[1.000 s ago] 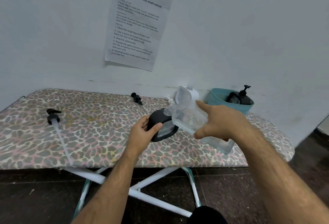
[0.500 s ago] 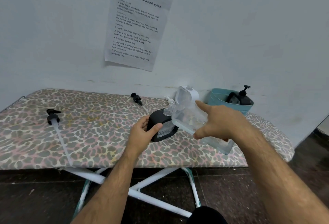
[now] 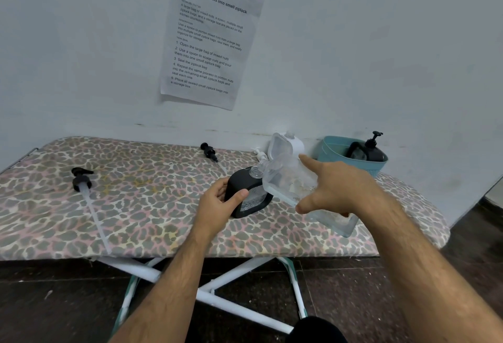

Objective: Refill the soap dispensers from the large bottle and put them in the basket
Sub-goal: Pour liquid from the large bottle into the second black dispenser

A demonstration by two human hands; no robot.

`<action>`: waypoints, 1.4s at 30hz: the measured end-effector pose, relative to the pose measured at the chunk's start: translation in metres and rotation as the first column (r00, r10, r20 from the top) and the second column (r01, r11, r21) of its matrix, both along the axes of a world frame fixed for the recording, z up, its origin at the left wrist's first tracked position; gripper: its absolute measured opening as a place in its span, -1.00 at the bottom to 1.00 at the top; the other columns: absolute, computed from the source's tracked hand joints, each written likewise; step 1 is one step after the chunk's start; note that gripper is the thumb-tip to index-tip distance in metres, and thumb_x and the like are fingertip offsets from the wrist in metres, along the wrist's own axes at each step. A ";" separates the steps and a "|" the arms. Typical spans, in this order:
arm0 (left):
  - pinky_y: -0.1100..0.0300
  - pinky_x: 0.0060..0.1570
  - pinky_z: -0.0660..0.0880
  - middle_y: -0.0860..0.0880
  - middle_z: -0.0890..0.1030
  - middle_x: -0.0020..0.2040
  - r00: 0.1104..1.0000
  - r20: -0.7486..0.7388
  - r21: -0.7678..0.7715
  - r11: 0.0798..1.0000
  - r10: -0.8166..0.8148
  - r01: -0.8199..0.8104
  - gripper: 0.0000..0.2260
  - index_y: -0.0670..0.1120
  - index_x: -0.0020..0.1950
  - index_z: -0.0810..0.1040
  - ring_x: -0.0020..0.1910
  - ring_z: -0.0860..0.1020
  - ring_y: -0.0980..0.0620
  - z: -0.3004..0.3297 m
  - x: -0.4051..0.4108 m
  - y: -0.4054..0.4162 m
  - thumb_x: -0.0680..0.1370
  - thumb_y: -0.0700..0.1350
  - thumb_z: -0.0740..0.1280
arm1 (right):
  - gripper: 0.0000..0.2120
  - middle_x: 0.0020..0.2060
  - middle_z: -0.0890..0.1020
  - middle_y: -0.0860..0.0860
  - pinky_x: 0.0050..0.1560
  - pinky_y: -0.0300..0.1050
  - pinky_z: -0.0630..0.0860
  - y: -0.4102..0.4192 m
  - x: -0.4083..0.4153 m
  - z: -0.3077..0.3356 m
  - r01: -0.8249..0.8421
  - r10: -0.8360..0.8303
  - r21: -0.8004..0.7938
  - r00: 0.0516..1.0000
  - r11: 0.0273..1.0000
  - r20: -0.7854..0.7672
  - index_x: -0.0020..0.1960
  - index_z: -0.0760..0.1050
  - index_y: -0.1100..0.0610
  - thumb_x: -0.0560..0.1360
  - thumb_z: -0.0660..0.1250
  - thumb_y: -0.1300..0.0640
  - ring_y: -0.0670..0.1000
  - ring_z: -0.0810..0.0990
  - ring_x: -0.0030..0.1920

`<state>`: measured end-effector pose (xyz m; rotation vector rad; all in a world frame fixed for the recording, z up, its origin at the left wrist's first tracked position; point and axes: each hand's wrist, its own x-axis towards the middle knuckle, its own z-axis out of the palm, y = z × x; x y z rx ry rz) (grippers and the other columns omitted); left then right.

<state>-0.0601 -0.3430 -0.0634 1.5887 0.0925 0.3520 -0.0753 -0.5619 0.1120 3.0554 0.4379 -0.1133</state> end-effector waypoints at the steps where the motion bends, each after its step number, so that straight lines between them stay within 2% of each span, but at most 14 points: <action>1: 0.03 0.22 0.56 0.05 0.63 0.17 1.000 0.001 -0.004 1.000 -0.001 0.001 -0.61 0.03 0.25 0.54 0.17 0.60 0.10 0.000 0.000 0.000 0.45 0.03 0.49 | 0.01 -0.38 0.57 -0.12 -0.16 -0.04 0.65 0.000 0.000 0.000 0.000 0.000 -0.001 1.000 1.000 0.000 0.58 -0.01 -0.22 0.29 0.45 -0.30 -0.10 0.61 -0.47; 12: 0.07 0.21 0.56 0.04 0.63 0.17 1.000 0.005 -0.008 1.000 0.006 -0.006 -0.59 -0.02 0.28 0.53 0.17 0.59 0.10 0.000 0.000 -0.001 0.47 -0.01 0.49 | 0.01 -0.36 0.58 -0.12 -0.14 -0.04 0.65 0.000 -0.001 0.001 -0.004 0.004 -0.002 1.000 1.000 0.007 0.58 0.00 -0.22 0.28 0.45 -0.31 -0.10 0.61 -0.45; 17: 0.15 0.19 0.55 0.08 0.62 0.15 1.000 0.013 -0.002 1.000 0.009 -0.009 -0.64 0.02 0.25 0.53 0.17 0.58 0.12 0.001 0.000 -0.001 0.48 -0.02 0.48 | 0.00 -0.36 0.58 -0.12 -0.13 -0.04 0.65 0.000 -0.001 0.001 -0.003 0.003 -0.003 1.000 1.000 0.006 0.57 0.00 -0.22 0.28 0.45 -0.31 -0.11 0.59 -0.47; 25: 0.09 0.22 0.55 0.06 0.62 0.17 1.000 0.019 0.011 1.000 0.009 -0.009 -0.64 0.05 0.24 0.53 0.19 0.58 0.09 -0.001 0.001 0.000 0.47 0.01 0.49 | 0.00 -0.36 0.56 -0.15 -0.12 -0.03 0.65 0.001 -0.001 0.001 -0.006 0.006 -0.001 1.000 1.000 0.012 0.58 0.00 -0.22 0.28 0.45 -0.31 -0.12 0.58 -0.48; 30: 0.03 0.26 0.53 0.03 0.63 0.20 1.000 0.007 0.018 1.000 0.014 -0.014 -0.58 0.01 0.27 0.54 0.20 0.58 0.08 -0.004 0.003 0.001 0.45 0.04 0.49 | 0.00 -0.37 0.55 -0.15 -0.12 -0.03 0.65 0.001 -0.001 0.001 -0.008 0.008 -0.004 1.000 1.000 0.009 0.58 0.00 -0.22 0.29 0.45 -0.30 -0.12 0.58 -0.47; 36: 0.18 0.20 0.53 0.05 0.63 0.17 1.000 0.019 0.017 1.000 0.011 -0.011 -0.62 0.01 0.26 0.54 0.19 0.58 0.10 -0.003 0.002 0.000 0.47 0.00 0.49 | -0.01 -0.36 0.53 -0.16 -0.13 -0.04 0.65 0.001 -0.001 0.001 -0.008 0.008 -0.008 1.000 1.000 0.010 0.57 0.00 -0.22 0.29 0.45 -0.30 -0.10 0.61 -0.46; 42: 0.07 0.26 0.53 0.05 0.63 0.18 1.000 0.017 0.020 1.000 0.012 -0.012 -0.63 0.03 0.24 0.55 0.19 0.58 0.10 -0.003 0.003 0.001 0.46 0.02 0.49 | -0.01 -0.35 0.54 -0.16 -0.15 -0.04 0.65 0.001 -0.001 0.001 -0.007 0.008 -0.012 1.000 1.000 0.007 0.57 0.01 -0.22 0.29 0.45 -0.31 -0.09 0.61 -0.46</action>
